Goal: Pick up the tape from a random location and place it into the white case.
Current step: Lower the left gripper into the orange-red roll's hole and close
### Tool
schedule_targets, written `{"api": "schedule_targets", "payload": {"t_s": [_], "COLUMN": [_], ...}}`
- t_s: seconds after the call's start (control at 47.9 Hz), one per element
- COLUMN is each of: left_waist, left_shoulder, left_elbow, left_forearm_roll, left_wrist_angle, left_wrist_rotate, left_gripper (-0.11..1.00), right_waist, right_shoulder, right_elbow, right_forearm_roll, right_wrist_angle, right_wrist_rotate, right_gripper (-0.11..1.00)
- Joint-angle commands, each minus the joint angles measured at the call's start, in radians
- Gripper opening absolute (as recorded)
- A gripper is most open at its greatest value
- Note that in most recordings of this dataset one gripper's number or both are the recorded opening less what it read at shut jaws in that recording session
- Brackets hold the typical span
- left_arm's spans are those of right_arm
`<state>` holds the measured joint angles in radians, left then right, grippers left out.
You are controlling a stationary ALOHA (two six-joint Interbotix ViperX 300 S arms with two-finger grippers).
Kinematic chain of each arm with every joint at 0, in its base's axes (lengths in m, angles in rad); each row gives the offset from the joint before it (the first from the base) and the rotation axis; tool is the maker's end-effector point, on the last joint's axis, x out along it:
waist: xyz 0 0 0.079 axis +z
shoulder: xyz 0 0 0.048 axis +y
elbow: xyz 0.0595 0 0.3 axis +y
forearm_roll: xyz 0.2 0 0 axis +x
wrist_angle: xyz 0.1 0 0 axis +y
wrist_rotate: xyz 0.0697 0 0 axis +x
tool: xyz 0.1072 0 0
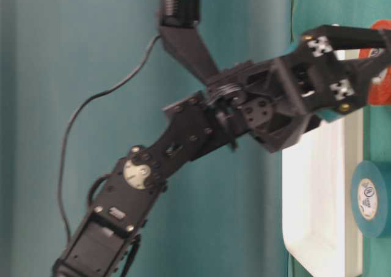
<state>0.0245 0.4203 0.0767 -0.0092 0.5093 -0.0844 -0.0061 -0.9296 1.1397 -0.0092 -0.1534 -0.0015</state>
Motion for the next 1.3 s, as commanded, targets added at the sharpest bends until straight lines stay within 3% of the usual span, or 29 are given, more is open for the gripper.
{"api": "schedule_targets", "payload": {"t_s": [0.0,0.585,0.731,0.815,1.044,1.274], "left_waist": [0.005,0.009,0.009,0.009,0.003,0.003], "left_shoulder": [-0.008,0.020,0.017,0.006,-0.021,-0.020], "left_elbow": [-0.011,0.000,-0.003,0.003,0.017,0.011], "left_forearm_roll": [0.002,0.002,0.002,0.003,0.003,0.003], "left_wrist_angle": [-0.023,-0.025,-0.017,-0.003,-0.011,-0.011], "left_wrist_rotate": [-0.006,-0.028,-0.069,-0.077,-0.058,-0.058], "left_gripper": [1.00,1.00,0.98,0.88,0.28,0.25], "right_waist": [0.000,0.000,-0.002,-0.002,0.000,0.000], "right_shoulder": [0.008,0.014,0.015,0.017,0.017,0.017], "right_elbow": [-0.028,-0.028,-0.028,-0.026,-0.026,-0.026], "right_forearm_roll": [0.000,0.000,0.000,0.000,0.000,0.000], "right_wrist_angle": [-0.002,-0.002,0.000,0.000,-0.002,0.000], "right_wrist_rotate": [-0.002,-0.002,0.000,0.000,0.000,0.000], "right_gripper": [0.00,0.00,0.00,0.00,0.00,0.00]}}
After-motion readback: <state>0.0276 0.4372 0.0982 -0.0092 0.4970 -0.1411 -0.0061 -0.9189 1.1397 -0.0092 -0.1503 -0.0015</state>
